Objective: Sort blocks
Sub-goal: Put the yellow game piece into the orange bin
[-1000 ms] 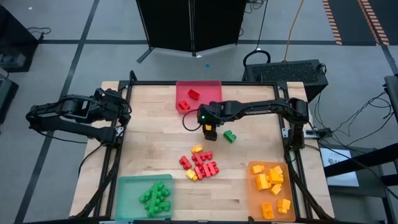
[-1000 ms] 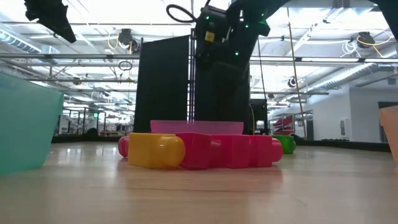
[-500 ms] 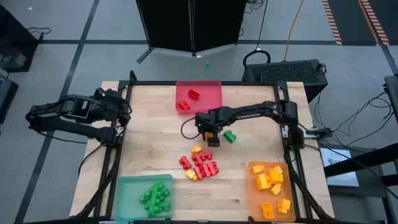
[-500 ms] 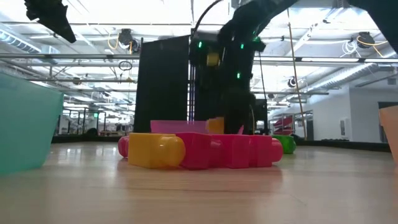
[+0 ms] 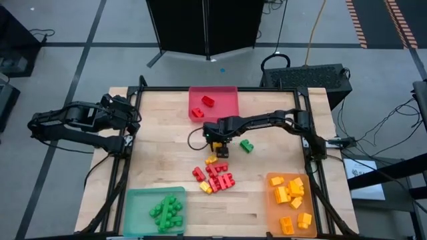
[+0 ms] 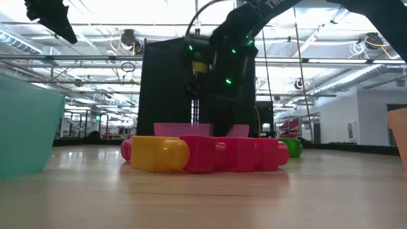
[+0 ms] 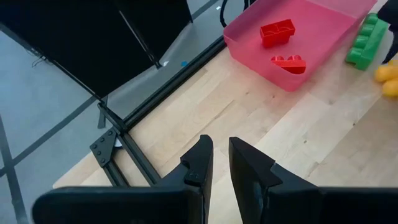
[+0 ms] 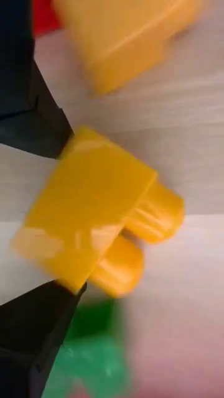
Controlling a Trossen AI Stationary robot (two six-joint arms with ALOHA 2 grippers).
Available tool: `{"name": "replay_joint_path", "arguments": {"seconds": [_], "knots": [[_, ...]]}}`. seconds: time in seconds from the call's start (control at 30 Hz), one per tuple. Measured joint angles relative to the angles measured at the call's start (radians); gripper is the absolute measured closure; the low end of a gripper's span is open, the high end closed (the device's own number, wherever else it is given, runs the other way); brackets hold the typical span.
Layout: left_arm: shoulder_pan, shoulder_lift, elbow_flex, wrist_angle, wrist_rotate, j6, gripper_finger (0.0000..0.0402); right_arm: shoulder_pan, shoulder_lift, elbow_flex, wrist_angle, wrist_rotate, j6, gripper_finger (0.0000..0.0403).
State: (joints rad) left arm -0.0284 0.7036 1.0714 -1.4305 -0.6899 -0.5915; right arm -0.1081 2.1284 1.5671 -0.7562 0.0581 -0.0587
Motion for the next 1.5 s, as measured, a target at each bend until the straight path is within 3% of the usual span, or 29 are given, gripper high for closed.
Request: {"name": "replay_joint_path", "arguments": {"seconds": [0.3, 0.6, 0.9, 1.3, 1.5], "knots": [[0.0, -0.001, 0.0, 0.0, 0.0, -0.001, 0.0343, -0.005, -0.005, 0.095, -0.046, -0.004, -0.036, 0.0088], [0.0, -0.001, 0.0, 0.0, 0.0, -0.002, 0.0343, 0.05, -0.005, 0.145, -0.012, -0.005, -0.342, 0.0089], [0.0, -0.002, 0.0, 0.0, 0.0, -0.004, 0.0343, 0.058, 0.059, 0.144, 0.07, 0.003, -0.429, 0.0089], [0.0, -0.002, 0.0, -0.001, 0.005, -0.004, 0.0343, 0.058, 0.131, 0.151, 0.029, 0.043, -0.419, 0.0092], [0.0, -0.002, 0.0, -0.001, 0.007, -0.004, 0.0343, 0.053, 0.132, 0.15, -0.072, 0.045, -0.237, 0.0143]]}}
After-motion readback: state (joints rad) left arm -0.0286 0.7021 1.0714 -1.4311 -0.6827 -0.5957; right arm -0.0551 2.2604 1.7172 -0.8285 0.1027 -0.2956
